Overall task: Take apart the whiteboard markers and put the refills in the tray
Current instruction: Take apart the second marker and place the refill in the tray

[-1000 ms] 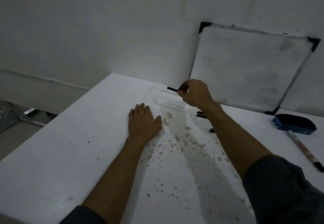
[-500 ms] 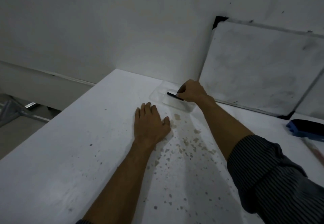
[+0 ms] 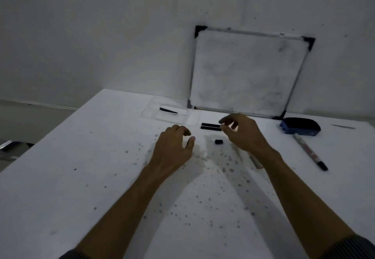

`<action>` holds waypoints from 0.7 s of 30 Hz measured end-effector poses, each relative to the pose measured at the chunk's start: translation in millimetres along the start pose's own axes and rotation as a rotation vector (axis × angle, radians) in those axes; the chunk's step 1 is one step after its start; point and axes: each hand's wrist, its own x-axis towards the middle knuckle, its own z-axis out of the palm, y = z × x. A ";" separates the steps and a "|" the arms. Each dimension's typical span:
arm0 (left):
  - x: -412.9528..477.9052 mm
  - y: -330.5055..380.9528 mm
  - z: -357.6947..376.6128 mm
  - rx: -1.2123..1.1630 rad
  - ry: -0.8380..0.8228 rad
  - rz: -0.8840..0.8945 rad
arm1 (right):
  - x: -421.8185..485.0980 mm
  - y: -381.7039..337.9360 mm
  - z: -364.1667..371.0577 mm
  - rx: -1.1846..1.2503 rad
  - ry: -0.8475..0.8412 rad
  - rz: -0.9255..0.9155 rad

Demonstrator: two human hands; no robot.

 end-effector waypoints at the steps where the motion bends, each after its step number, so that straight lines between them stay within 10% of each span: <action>1: -0.5 11.9 4.9 -0.030 -0.046 0.018 | -11.9 7.4 -4.5 0.006 0.007 0.024; 16: -16.3 40.9 77.0 0.118 -0.122 0.009 | -86.8 65.4 0.2 -0.100 0.150 0.320; 21: -13.0 52.3 66.9 -0.077 0.052 0.234 | -87.7 58.1 -8.7 0.197 0.203 0.277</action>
